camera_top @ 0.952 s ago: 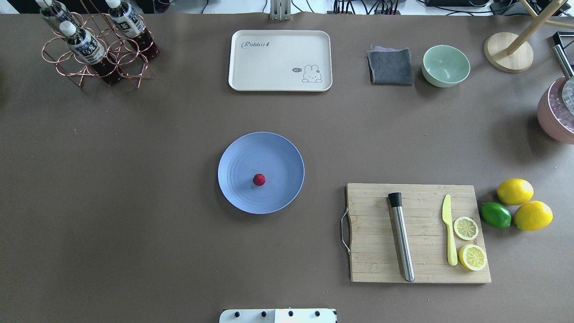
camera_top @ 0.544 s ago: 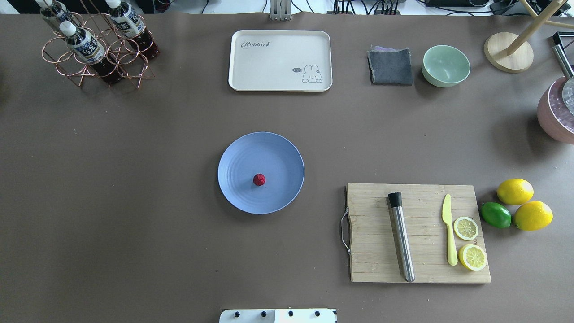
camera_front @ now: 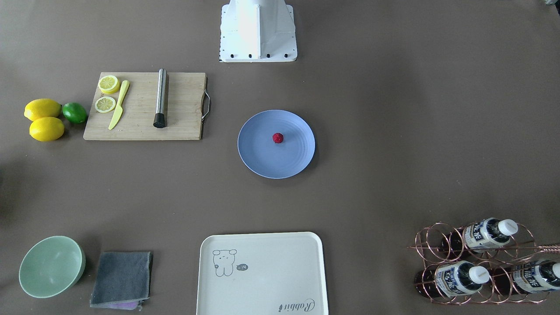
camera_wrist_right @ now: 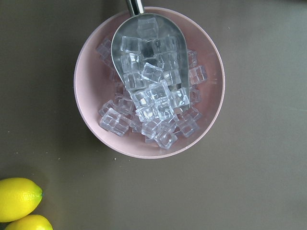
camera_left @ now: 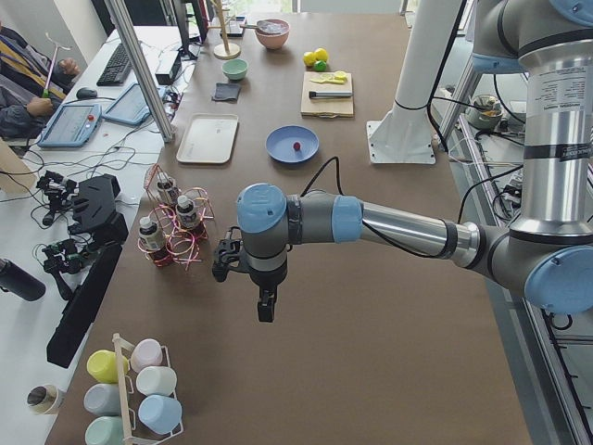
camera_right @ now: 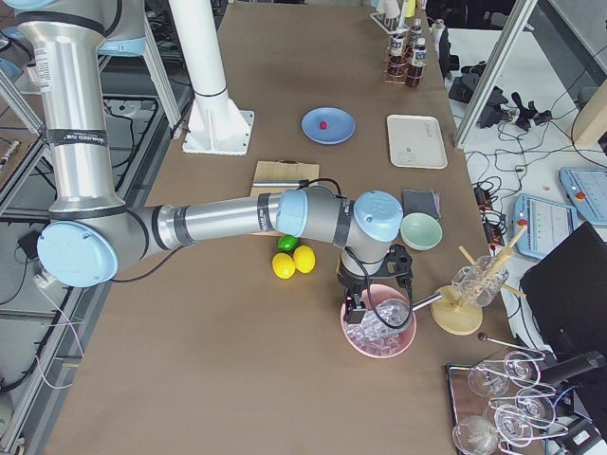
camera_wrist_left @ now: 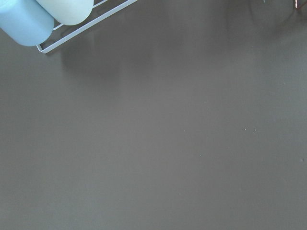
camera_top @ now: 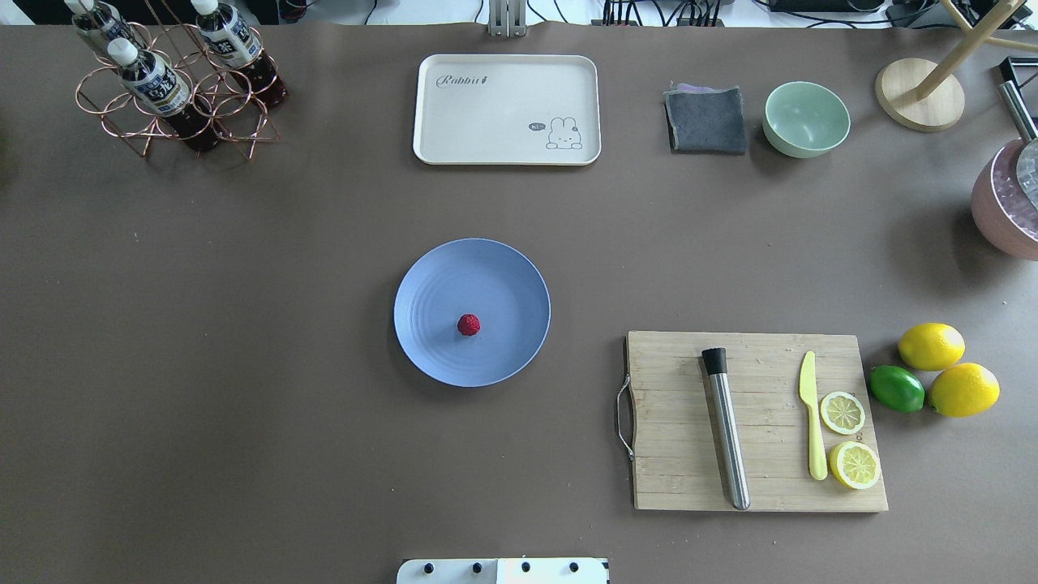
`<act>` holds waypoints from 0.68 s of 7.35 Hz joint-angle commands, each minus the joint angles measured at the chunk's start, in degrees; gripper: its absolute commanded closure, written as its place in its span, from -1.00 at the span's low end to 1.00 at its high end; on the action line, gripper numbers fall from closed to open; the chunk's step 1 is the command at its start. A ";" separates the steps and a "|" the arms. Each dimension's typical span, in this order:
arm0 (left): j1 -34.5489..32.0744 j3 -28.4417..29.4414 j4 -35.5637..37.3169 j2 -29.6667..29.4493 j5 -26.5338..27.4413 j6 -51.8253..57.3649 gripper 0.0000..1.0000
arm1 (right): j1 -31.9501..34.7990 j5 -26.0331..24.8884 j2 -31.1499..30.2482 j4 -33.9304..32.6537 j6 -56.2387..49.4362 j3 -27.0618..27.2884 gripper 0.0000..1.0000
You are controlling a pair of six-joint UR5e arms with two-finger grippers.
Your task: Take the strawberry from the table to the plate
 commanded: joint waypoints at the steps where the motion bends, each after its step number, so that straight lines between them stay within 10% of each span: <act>1: 0.04 -0.85 -0.07 0.25 0.12 0.08 -0.95 | -0.02 0.15 -0.49 0.11 0.27 0.05 -1.00; 5: -0.05 -0.77 -2.78 0.60 -0.49 -0.26 -0.95 | -0.02 0.68 -0.58 0.02 0.97 1.36 -1.00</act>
